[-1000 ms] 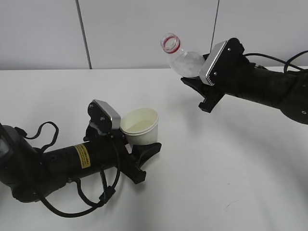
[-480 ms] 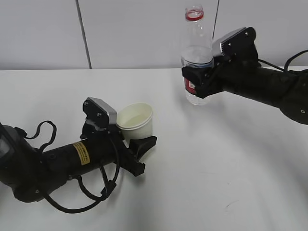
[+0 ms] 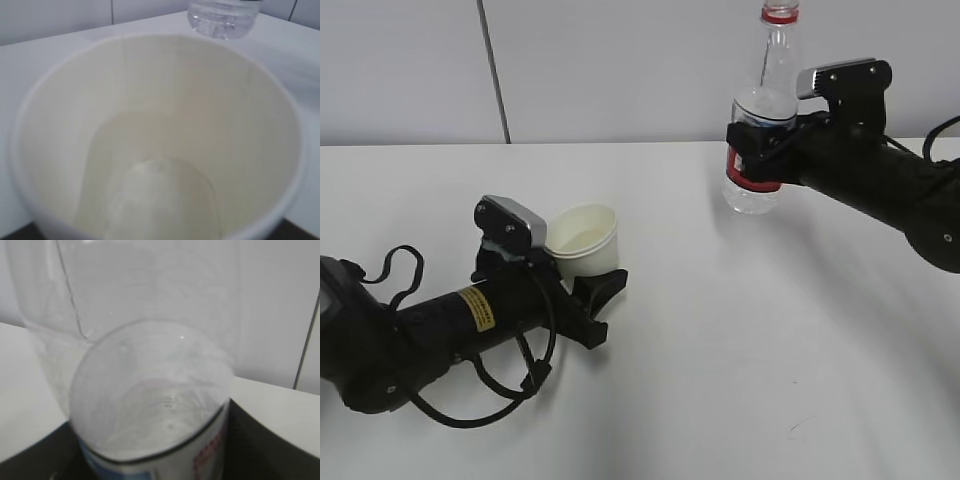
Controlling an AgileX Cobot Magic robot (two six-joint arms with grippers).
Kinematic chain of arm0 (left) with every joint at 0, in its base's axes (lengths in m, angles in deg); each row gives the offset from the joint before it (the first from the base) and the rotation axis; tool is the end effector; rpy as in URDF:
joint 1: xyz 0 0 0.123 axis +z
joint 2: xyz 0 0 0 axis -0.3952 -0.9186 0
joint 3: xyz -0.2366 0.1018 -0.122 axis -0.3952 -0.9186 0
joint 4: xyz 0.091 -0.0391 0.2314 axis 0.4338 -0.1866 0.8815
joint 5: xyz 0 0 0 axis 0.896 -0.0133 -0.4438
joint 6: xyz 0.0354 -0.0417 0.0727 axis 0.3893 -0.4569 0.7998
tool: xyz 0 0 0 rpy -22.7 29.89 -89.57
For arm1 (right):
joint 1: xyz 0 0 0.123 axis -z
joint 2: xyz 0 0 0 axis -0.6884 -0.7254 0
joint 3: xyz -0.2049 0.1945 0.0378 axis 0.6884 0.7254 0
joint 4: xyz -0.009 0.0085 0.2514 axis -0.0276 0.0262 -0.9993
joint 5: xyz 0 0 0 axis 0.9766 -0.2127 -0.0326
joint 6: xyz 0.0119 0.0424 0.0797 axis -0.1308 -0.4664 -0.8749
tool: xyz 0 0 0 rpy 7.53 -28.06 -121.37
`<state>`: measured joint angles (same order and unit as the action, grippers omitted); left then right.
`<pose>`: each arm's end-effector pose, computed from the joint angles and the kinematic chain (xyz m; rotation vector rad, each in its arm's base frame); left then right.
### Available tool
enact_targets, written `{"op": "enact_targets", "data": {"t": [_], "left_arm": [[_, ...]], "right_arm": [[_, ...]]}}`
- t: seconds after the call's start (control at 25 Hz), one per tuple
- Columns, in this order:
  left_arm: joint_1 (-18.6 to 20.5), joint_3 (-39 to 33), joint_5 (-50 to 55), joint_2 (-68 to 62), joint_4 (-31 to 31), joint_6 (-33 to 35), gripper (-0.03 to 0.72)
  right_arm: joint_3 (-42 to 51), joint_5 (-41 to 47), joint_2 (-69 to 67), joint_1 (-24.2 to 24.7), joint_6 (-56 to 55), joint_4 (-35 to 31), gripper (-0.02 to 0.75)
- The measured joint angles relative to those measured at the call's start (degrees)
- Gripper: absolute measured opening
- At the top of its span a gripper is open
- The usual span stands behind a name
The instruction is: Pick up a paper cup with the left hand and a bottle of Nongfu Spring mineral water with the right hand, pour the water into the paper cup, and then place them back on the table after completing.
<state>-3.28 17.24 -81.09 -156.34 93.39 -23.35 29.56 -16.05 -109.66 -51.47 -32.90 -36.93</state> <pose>0.2947 -0.1837 0.0768 0.6927 1.7223 -0.6474 0.3840 0.0784 0.1826 -0.3256 1.6755 0.3303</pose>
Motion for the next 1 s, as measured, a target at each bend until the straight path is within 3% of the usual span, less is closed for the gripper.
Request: {"op": "enact_targets", "data": {"t": [1.0], "left_arm": [[15.48, 0.0, 0.0, 0.0, -2.18, 4.04, 0.378]], "right_arm": [[0.95, -2.2, -3.35, 1.49, -0.75, -1.03, 0.43]]}}
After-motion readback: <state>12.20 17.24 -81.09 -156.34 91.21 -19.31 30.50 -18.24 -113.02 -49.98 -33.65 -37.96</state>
